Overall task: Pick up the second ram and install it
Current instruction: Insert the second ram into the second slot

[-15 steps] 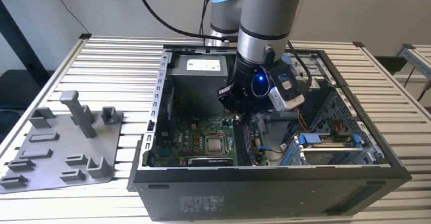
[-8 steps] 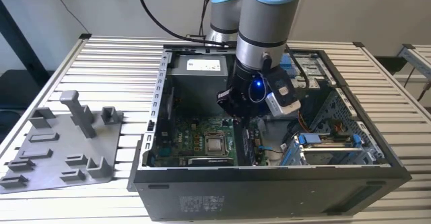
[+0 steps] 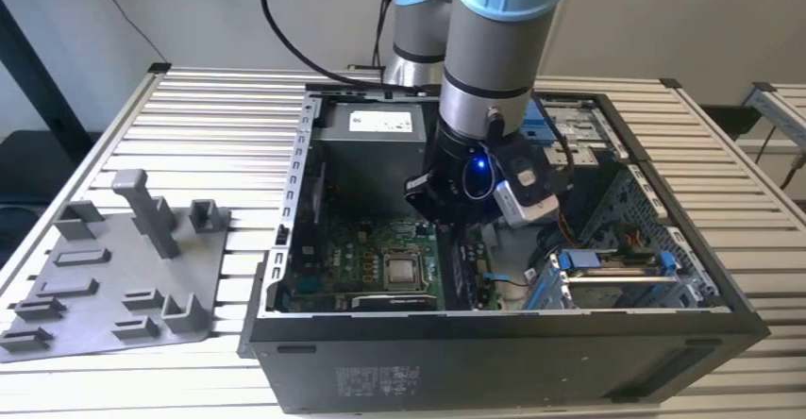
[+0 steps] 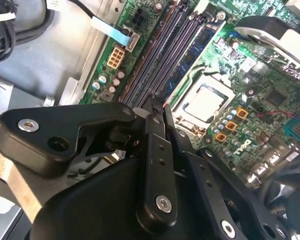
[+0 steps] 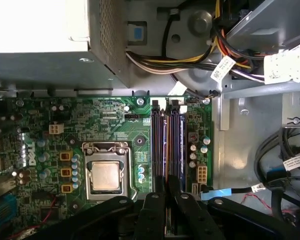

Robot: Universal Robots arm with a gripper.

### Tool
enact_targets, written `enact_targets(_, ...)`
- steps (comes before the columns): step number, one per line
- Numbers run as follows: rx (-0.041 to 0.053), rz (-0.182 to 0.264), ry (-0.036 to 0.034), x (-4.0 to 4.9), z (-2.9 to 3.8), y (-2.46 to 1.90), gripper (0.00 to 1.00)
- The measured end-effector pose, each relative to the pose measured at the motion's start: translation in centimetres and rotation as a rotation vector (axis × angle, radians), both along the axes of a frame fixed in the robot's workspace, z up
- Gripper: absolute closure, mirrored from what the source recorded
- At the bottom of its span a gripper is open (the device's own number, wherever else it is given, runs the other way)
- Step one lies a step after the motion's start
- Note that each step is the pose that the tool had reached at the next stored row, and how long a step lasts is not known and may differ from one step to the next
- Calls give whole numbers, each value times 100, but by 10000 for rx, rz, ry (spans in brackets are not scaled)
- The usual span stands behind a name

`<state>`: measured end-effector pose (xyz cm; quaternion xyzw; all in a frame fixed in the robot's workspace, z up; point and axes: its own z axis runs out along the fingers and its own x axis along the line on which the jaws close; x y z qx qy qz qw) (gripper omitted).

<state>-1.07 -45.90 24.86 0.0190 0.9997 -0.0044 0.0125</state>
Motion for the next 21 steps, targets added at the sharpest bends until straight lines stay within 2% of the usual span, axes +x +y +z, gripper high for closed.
enact_targets(5, 0, 0, 0, -4, -81, 0, 86)
enact_targets(13, -1, -13, 1, -13, -170, 1, 86)
enact_targets(21, -4, -12, 2, -18, -210, 5, 86)
